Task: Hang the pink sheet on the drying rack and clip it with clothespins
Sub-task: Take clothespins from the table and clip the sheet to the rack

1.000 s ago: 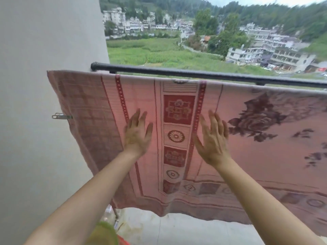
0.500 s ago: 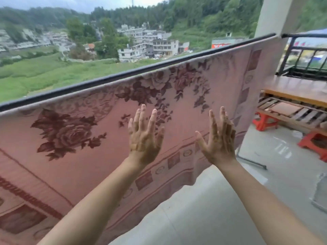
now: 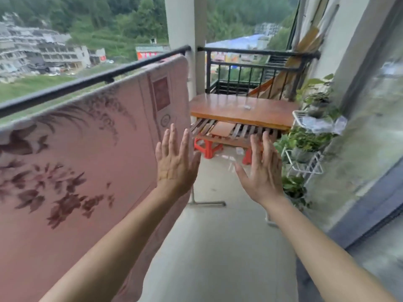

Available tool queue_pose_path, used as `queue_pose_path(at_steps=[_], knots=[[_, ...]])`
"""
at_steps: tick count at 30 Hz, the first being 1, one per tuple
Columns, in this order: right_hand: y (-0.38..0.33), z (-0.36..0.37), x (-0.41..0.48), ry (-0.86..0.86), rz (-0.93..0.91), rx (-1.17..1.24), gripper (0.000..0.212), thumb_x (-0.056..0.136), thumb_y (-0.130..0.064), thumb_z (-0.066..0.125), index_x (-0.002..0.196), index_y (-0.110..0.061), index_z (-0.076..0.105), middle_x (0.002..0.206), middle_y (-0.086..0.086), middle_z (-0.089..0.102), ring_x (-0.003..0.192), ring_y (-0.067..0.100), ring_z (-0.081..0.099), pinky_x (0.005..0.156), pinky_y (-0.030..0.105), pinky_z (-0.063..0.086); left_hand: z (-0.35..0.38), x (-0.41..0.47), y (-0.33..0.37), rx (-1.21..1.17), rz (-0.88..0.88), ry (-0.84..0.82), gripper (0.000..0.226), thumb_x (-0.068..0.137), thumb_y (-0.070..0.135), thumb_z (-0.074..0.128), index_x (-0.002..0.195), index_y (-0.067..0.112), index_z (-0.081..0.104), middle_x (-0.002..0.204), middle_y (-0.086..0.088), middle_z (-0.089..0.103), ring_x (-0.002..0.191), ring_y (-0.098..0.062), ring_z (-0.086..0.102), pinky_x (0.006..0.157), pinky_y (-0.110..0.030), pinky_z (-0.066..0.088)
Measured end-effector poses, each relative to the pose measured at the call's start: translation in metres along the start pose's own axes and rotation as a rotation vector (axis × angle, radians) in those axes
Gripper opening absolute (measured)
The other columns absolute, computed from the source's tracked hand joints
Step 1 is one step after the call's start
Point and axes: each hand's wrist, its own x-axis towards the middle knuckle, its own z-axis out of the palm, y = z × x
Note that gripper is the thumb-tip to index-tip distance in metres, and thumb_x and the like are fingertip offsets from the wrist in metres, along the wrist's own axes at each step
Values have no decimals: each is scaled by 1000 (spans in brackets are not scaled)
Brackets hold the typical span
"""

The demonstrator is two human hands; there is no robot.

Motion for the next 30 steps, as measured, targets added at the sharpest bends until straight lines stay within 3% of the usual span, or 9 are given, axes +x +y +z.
queue_pose_path(at_steps=[7, 15, 19, 23, 30], knots=[[162, 42, 100, 91, 160, -33, 80, 95, -61, 38, 159, -26, 5, 166, 10, 2, 147, 34, 18, 116, 56, 23, 149, 140, 81, -93, 122, -80, 63, 98, 54, 29, 153, 25, 19, 162, -7, 7, 149, -27, 7, 117, -53, 17], [305, 139, 263, -34, 176, -28, 81, 94, -57, 43, 159, -27, 5, 166, 11, 4, 147, 32, 17, 116, 55, 20, 294, 314, 135, -36, 108, -156, 66, 97, 57, 25, 153, 22, 20, 162, -9, 6, 149, -28, 5, 116, -54, 17], [344, 182, 352, -99, 160, -17, 83, 94, -54, 48, 158, -30, 0, 166, 10, 2, 146, 34, 21, 116, 56, 21, 343, 392, 132, 36, 100, -149, 65, 97, 58, 24, 152, 22, 22, 161, -11, 10, 148, -31, 9, 116, -54, 18], [380, 240, 415, -199, 134, -14, 83, 95, -53, 46, 157, -33, -6, 166, 7, -4, 149, 32, 14, 118, 51, 11, 403, 456, 112, 41, 54, -150, 65, 96, 57, 26, 150, 21, 25, 160, -13, 13, 146, -33, 15, 113, -56, 23], [449, 354, 544, -259, 124, -88, 85, 94, -50, 48, 157, -32, -7, 166, 8, -1, 146, 34, 22, 118, 53, 20, 535, 592, 89, 36, -2, -195, 66, 95, 54, 30, 151, 19, 27, 160, -13, 14, 146, -32, 14, 114, -52, 23]])
